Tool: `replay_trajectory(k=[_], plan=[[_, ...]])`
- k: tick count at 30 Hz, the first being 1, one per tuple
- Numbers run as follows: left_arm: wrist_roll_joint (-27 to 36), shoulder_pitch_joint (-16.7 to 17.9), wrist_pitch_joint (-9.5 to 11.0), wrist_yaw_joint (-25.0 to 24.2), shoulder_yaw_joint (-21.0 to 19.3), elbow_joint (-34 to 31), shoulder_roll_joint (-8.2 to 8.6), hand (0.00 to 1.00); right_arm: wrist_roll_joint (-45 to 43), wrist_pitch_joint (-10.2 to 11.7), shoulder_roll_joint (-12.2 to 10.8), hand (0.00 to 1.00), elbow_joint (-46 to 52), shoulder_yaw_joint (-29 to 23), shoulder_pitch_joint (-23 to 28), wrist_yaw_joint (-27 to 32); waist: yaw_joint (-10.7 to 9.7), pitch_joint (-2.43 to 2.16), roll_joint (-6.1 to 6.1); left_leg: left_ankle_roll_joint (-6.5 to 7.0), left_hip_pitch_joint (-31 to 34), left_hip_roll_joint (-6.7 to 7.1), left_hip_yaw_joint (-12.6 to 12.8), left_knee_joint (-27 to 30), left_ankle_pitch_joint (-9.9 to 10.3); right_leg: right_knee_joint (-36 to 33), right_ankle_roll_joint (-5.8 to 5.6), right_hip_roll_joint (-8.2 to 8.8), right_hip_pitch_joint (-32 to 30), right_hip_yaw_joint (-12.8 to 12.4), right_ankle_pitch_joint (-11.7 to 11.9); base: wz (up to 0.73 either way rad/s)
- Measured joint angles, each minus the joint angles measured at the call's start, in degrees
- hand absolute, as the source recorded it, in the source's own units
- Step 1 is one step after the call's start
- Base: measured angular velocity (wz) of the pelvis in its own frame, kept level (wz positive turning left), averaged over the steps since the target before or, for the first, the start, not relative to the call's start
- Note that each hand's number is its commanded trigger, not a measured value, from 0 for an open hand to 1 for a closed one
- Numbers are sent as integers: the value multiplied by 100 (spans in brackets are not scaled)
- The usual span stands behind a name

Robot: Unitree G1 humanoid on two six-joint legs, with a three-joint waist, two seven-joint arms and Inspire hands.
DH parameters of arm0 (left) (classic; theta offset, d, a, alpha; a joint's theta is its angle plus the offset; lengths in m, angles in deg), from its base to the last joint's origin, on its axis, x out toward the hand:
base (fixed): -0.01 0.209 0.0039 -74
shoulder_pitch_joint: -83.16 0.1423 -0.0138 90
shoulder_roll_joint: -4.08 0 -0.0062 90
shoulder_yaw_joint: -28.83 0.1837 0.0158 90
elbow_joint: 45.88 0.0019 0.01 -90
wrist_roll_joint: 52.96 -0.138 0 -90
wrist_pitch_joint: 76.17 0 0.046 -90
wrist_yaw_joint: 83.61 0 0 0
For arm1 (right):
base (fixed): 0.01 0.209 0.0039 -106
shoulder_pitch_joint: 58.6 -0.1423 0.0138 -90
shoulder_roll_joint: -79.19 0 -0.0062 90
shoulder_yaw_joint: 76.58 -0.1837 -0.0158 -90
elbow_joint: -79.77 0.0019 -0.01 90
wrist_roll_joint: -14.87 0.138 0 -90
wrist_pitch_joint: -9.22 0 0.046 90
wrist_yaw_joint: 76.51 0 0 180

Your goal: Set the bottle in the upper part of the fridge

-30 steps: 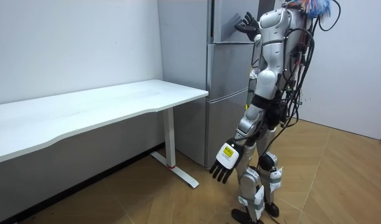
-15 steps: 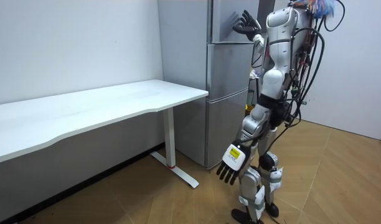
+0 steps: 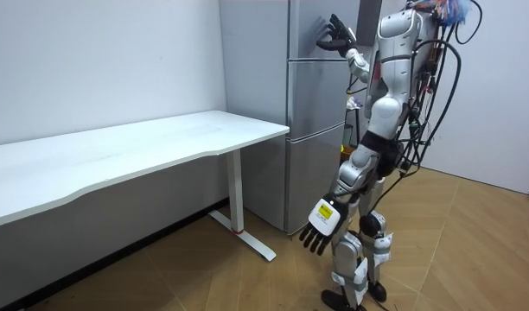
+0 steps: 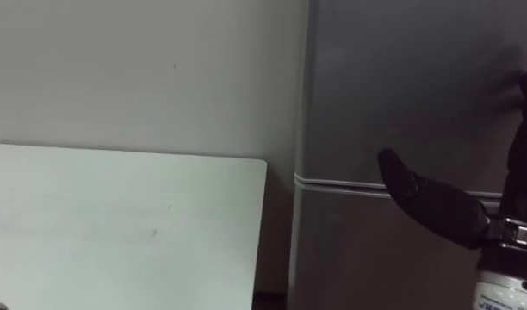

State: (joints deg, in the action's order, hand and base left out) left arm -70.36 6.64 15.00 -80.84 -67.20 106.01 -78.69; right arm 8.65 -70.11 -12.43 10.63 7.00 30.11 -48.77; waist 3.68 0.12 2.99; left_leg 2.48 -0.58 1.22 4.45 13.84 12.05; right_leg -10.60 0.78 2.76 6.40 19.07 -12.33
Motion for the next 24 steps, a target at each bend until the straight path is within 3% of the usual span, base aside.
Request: replay_trajectory(k=[4,8,10,15,18,24], plan=[[-32,14,-94,-30,1,-3,-12,0,12,128,52,0,-248,-38,-3,25,-9,0,31,11,-36,16,-10,-6,-6,1,-6,14,42,24,-7,0],[-31,16,-173,-113,4,-21,-50,0,4,98,52,0,-382,-54,-7,77,-14,16,78,22,-77,39,-56,-8,-12,4,-16,32,105,76,-13,7],[-27,36,-239,-112,12,-76,-69,0,16,87,53,0,-515,-53,-34,145,-13,-5,94,30,-83,47,-87,7,-17,4,-19,42,130,115,-11,6],[-32,41,-355,-105,73,-128,-95,0,-61,128,100,0,-1051,-34,-236,210,-13,-1,112,57,-92,57,-155,148,3,2,-41,50,227,162,3,8],[-21,38,-390,-106,69,-131,-134,0,-99,38,191,0,-1292,-66,-368,217,-10,-1,107,69,-90,63,-180,182,7,-6,-122,54,207,160,-17,3],[-14,45,-503,-112,66,-377,-142,0,-97,-172,357,0,-1369,-48,-509,223,-5,-8,89,112,-2,75,-182,179,-71,-12,-137,66,122,156,54,0]])
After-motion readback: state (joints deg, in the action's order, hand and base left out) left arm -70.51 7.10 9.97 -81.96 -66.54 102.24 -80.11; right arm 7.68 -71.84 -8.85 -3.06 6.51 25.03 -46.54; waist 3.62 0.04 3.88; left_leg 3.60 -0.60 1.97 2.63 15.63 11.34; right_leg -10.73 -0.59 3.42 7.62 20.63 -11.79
